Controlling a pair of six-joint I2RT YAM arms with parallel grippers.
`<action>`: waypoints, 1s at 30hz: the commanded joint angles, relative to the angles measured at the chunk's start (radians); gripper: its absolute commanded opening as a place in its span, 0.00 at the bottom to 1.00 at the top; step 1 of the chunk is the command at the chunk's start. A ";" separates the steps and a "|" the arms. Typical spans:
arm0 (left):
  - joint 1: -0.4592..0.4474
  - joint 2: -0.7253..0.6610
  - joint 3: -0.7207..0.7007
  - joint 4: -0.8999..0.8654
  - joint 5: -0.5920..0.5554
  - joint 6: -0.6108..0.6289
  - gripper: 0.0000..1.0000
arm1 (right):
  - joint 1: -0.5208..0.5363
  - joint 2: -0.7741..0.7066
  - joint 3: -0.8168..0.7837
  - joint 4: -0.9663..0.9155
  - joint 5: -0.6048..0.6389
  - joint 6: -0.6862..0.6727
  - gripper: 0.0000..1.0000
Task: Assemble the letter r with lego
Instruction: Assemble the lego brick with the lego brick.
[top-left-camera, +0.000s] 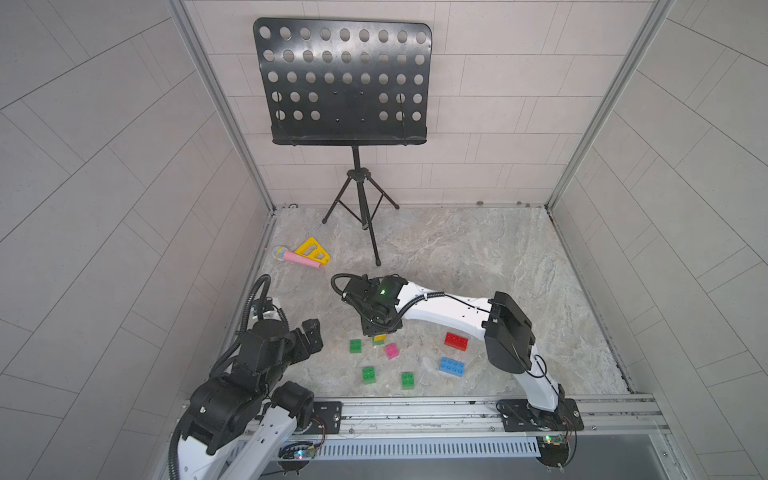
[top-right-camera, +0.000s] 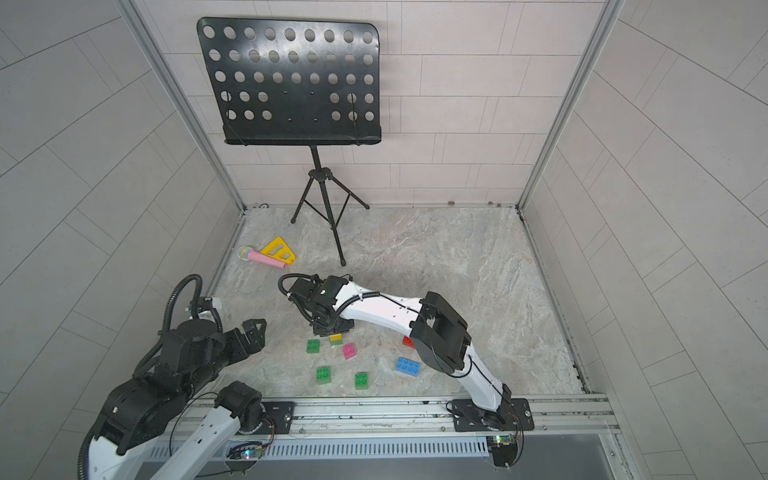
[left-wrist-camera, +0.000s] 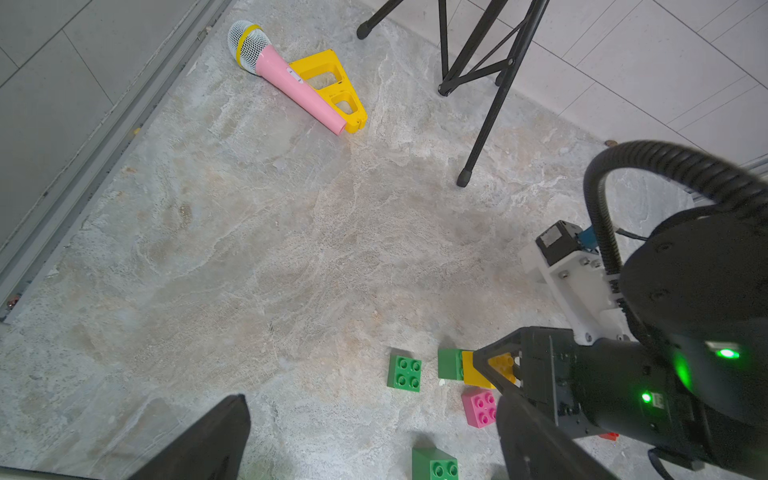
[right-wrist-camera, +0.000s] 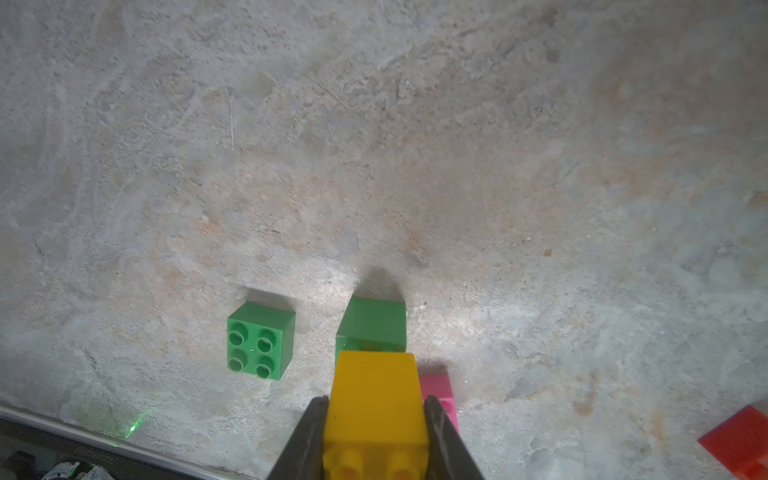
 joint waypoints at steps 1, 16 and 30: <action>0.000 -0.014 -0.010 0.003 -0.004 -0.011 1.00 | 0.009 0.016 0.013 -0.036 0.033 0.034 0.00; 0.000 -0.033 -0.019 0.023 0.025 0.005 1.00 | 0.012 0.045 0.075 -0.081 0.038 0.056 0.00; -0.001 -0.071 -0.024 0.033 0.035 0.012 1.00 | 0.018 0.124 0.134 -0.161 0.049 0.057 0.00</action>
